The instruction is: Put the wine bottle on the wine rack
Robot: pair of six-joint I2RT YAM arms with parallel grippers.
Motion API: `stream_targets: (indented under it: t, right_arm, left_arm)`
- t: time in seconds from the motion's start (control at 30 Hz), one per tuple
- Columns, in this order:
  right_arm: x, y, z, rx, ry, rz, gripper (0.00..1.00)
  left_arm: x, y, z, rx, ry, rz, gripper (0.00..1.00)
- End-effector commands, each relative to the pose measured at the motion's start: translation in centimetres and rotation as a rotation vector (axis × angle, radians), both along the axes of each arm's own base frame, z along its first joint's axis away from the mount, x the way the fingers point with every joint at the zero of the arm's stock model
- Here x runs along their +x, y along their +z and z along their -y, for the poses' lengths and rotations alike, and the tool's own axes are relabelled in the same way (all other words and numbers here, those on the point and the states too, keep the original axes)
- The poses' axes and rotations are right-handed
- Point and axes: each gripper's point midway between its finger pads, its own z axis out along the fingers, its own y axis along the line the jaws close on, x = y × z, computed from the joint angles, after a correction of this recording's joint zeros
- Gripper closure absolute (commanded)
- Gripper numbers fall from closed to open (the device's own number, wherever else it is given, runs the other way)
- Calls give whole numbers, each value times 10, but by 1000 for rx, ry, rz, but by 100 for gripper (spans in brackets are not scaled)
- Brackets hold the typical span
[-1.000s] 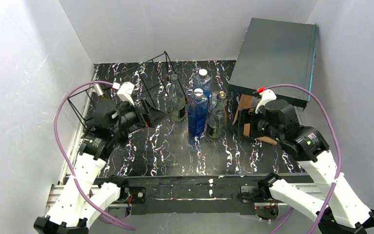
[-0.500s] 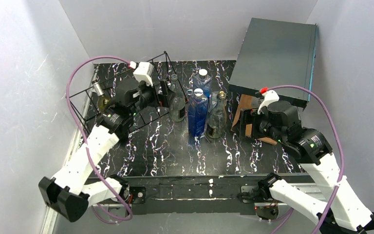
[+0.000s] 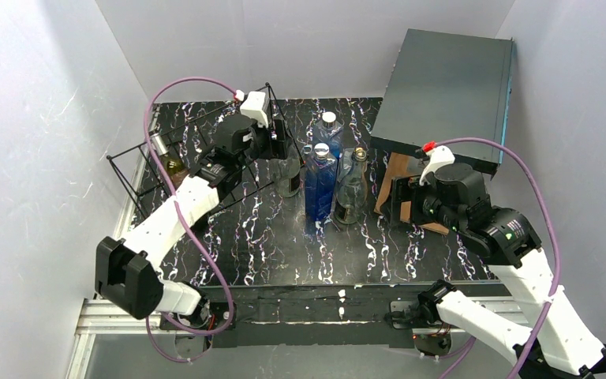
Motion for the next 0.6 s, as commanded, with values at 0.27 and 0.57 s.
stream_targets:
  t: [0.27,0.57]
  right_arm:
    - [0,20,6,1,-4,66,0]
    - [-1,18,11,-8,-18,74,0]
  left_arm:
    - [27,18,13,8,-11,75,43]
    - [30,16,13,26,-12,72,75]
